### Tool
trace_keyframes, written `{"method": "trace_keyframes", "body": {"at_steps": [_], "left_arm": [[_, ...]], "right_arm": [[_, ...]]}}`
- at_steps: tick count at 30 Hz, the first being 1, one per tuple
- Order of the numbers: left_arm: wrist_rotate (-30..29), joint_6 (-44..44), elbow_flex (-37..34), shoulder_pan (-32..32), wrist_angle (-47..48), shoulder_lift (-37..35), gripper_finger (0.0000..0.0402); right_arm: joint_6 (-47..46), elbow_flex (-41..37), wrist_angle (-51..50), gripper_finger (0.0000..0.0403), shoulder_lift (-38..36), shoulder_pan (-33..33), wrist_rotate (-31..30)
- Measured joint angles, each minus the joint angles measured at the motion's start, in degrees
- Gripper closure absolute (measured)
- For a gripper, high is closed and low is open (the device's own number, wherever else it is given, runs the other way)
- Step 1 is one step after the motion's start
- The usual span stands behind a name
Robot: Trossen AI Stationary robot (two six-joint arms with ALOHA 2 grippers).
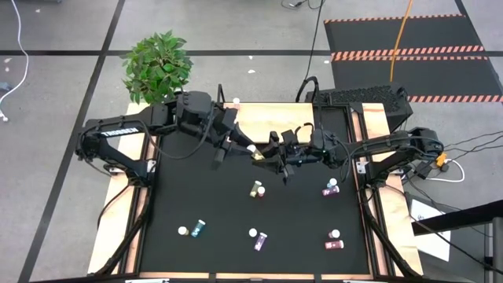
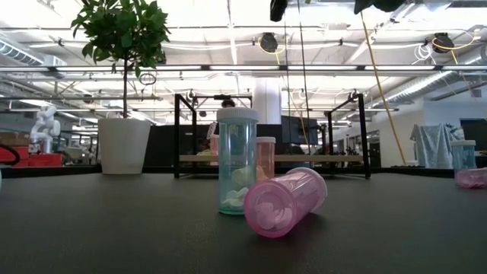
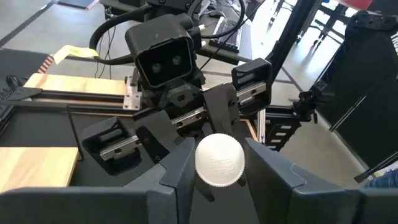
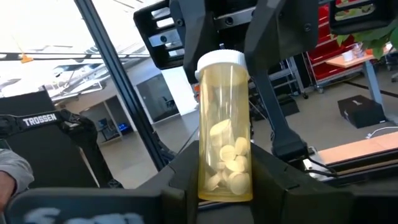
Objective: Pick and place medicine bottles onto shelf by color
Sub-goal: Put the top left yellow pill bottle on the shelf
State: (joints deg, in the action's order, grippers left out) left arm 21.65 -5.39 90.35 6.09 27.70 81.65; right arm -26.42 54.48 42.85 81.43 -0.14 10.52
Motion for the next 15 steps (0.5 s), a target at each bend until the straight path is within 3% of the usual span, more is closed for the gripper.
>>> {"method": "trace_keyframes", "body": {"at_steps": [5,15], "left_arm": [[0.0,0.2,0.0,0.0,-0.4,0.0,0.0268],[-0.7,0.4,0.0,-1.0,-0.8,0.7,0.02]], "right_arm": [[-1.2,0.0,0.2,0.0309,0.0,0.0,0.1],[-3.0,0.0,0.2,0.0309,0.0,0.0,1.5]]}}
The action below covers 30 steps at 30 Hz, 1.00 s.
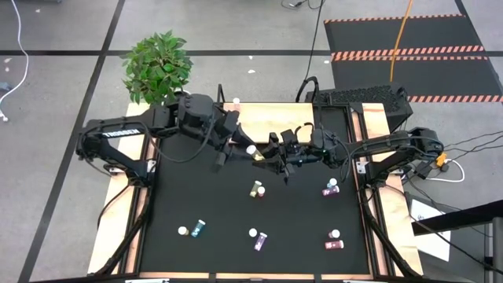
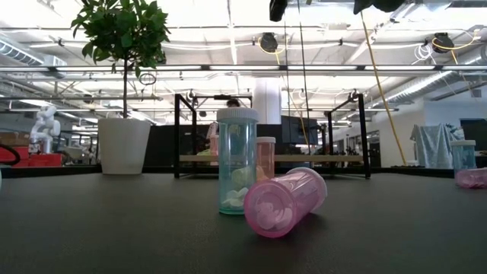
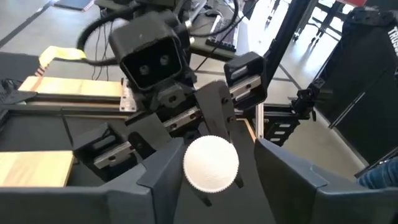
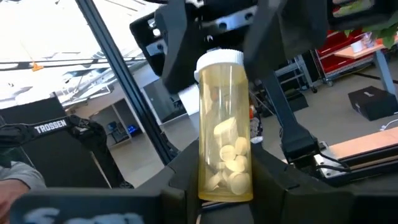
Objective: Pick and place medicine bottles onto shelf by color
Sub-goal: Put the top left yellow pill bottle on the shelf
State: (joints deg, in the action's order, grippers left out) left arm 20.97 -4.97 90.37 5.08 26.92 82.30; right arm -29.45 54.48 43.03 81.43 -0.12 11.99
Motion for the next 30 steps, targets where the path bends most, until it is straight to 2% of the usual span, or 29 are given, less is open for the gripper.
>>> {"method": "trace_keyframes", "body": {"at_steps": [9,23,30], "left_arm": [[0.8,1.5,0.0,1.3,0.3,0.0,0.0197],[1.7,0.9,0.0,2.4,-1.0,0.0,0.0282],[1.6,0.8,0.0,2.0,-0.5,0.0,0.0273]], "right_arm": [[-0.2,0.0,0.2,0.0309,0.0,0.0,-1.7],[-0.3,0.0,0.5,0.0309,0.0,0.0,-2.8],[-0.7,0.0,0.9,0.0308,0.0,0.1,-2.7]]}}
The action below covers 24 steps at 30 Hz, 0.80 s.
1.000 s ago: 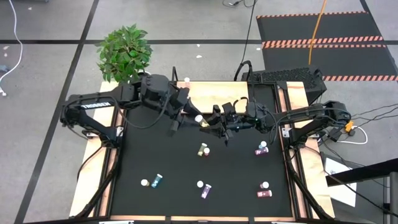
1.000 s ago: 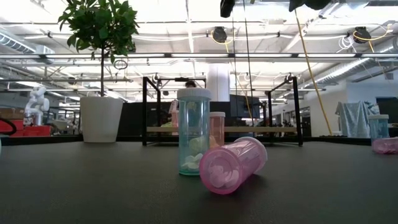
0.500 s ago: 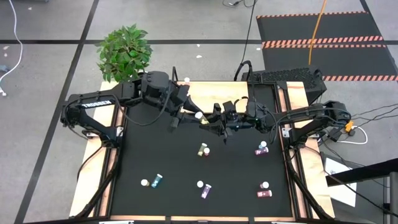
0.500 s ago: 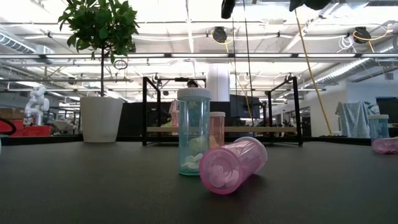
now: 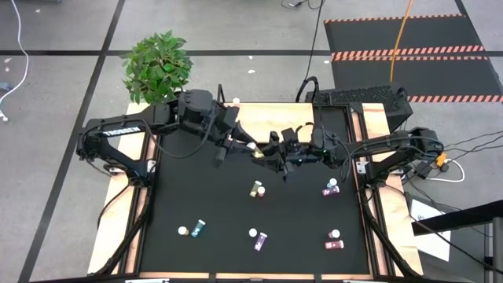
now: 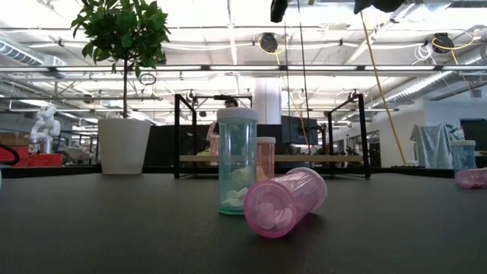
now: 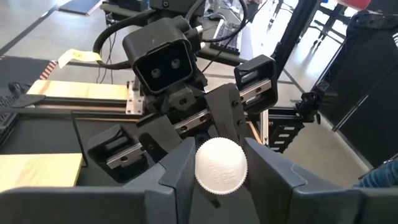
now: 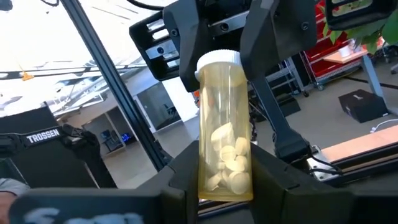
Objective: Pick and place medicine bottles onto shelf by color
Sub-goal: Put the top left yellow pill bottle on the shelf
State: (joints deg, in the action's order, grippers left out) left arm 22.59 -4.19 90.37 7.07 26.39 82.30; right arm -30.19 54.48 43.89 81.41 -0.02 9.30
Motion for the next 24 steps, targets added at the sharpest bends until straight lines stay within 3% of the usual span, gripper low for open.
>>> {"method": "trace_keyframes", "body": {"at_steps": [5,10,15,19,24], "left_arm": [[-3.5,-0.8,0.0,0.0,-0.5,0.0,0.0272],[-9.5,-0.8,0.0,0.0,-0.7,0.0,0.0271],[-14.6,0.8,0.0,0.9,-1.1,0.0,0.0271],[-19.7,1.6,0.0,4.0,-1.0,0.3,0.0271],[-19.7,7.0,0.0,8.5,-0.7,3.7,0.027]], "right_arm": [[1.7,0.0,-2.7,0.0275,0.0,0.9,-0.2],[0.7,0.0,-13.8,0.0201,-0.3,1.6,-0.9],[-5.2,0.0,-26.9,0.0134,-1.1,2.0,-10.0],[-5.3,0.0,-32.7,0.0122,-2.3,0.9,-10.8],[-4.4,0.0,-34.8,0.0135,-3.4,-3.2,-15.7]]}}
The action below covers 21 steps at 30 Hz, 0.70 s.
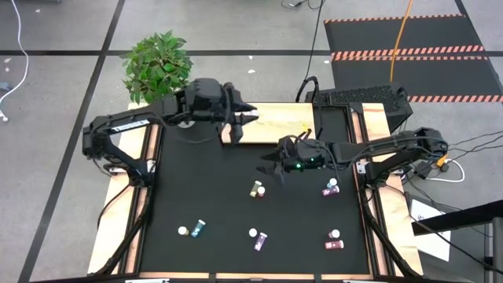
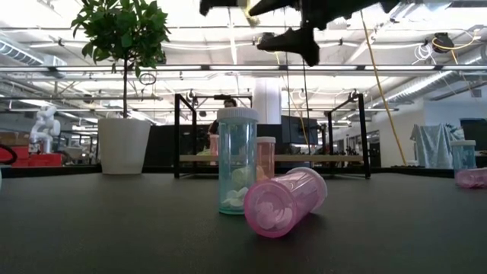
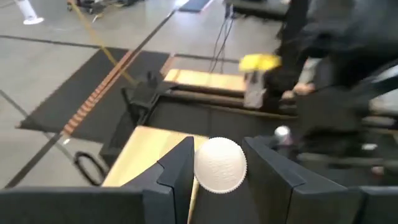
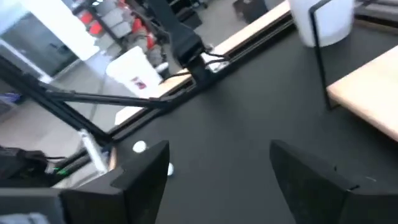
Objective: Pick and place medicine bottles onto shelf by color
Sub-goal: Put the top left yellow pill bottle on the shelf
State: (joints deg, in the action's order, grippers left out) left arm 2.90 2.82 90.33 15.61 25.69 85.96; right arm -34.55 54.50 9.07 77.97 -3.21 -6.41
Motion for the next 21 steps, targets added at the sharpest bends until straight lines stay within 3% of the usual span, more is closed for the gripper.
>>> {"method": "trace_keyframes", "body": {"at_steps": [6,9,15,21], "left_arm": [[-3.9,5.1,0.0,8.0,-1.2,7.6,0.027],[-4.1,6.5,0.0,11.6,-3.1,12.6,0.027],[-4.1,6.6,0.0,16.9,-3.5,20.5,0.027],[-2.6,7.2,0.0,18.3,-6.6,26.1,0.027]], "right_arm": [[0.0,0.0,-4.4,0.015,0.0,-4.8,-16.8],[-3.3,0.0,-7.6,0.0151,0.0,-5.5,-22.2],[-8.3,0.0,-8.9,0.0152,-0.6,-6.3,-23.5],[-8.4,0.0,-13.2,0.0152,-2.8,-5.5,-21.6]]}}
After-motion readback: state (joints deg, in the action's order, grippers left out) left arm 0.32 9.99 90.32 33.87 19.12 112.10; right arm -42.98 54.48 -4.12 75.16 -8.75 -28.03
